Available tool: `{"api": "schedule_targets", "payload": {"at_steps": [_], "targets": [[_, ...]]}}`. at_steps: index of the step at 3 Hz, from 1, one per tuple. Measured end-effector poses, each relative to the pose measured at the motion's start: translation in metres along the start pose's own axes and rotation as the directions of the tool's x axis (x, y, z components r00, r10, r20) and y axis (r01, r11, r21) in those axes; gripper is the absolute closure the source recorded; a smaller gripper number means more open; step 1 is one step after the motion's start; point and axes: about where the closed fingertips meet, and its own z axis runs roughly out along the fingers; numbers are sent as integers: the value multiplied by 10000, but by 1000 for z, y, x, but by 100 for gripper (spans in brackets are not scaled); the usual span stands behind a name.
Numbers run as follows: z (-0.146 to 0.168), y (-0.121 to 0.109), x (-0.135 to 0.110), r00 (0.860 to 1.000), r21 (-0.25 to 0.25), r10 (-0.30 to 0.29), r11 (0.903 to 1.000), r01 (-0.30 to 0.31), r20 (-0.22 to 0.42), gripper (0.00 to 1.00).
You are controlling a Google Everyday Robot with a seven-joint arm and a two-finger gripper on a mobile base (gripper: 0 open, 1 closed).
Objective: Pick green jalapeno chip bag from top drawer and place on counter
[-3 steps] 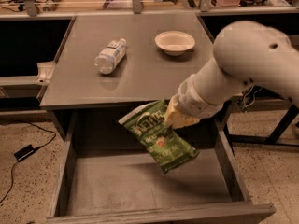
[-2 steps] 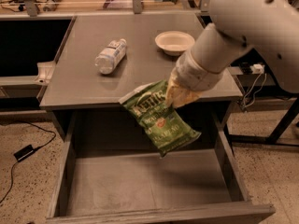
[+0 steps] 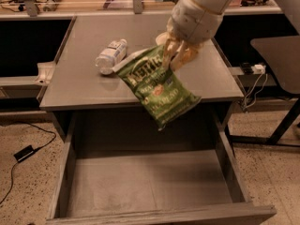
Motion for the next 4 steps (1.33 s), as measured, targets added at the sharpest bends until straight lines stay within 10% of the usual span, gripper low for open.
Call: {"api": "schedule_targets", "payload": {"at_steps": [1,2,3,4], "targets": [[-5,12,44,9780,787,2012,9756,-2050,543,100],[-20,11,82,9138,2050,4017,8910,-4052,602,100],[-25,5,112,8410,3293,5247,7770,-5365,1322,98],[-22,3,113,8458,3273,5185,7832,-5286,1254,67]]}}
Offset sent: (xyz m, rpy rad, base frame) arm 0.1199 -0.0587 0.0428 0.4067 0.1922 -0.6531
